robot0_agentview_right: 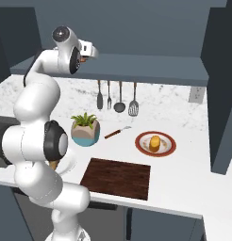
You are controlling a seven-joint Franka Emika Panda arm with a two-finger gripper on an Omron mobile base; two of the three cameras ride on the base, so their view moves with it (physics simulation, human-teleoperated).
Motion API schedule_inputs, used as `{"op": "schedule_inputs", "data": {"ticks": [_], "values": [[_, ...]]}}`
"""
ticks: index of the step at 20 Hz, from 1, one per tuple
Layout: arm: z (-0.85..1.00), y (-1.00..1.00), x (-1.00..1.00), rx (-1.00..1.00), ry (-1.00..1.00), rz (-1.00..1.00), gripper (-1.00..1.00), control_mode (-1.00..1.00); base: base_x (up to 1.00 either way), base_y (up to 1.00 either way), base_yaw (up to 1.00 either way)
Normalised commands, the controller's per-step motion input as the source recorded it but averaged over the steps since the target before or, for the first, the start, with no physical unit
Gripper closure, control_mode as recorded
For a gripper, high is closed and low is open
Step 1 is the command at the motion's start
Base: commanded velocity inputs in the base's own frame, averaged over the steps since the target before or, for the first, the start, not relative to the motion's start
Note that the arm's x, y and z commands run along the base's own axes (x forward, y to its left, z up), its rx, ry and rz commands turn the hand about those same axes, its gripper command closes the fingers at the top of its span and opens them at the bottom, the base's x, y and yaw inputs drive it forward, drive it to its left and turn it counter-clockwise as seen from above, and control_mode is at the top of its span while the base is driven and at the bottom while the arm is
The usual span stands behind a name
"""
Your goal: From the different types of pastries on the counter, select a croissant and place it on the cutting board. Then retrieve a jar of jam from the cabinet and place it alongside the croissant on the cutting board.
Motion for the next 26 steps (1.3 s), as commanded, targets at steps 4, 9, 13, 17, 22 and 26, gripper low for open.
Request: {"op": "schedule_inputs", "data": {"ticks": [4,9,13,17,22,26], "values": [[0.22,0.00,-0.25,0.04,0.00,0.00,1.00,-1.00,0.00,0.00,0.00],[0.10,0.00,-0.60,0.04,0.00,0.00,1.00,-1.00,0.00,0.00,0.00],[0.01,0.00,-0.66,0.01,0.00,0.00,1.00,-1.00,0.00,0.00,0.00],[0.03,0.00,-0.83,0.00,-0.06,0.00,1.00,-1.00,0.00,0.00,0.00],[0.04,0.00,-1.00,0.00,-0.26,0.00,1.00,-1.00,0.00,0.00,0.00],[0.02,0.00,-0.97,0.00,-0.10,0.00,1.00,-1.00,0.00,0.00,0.00]]}}
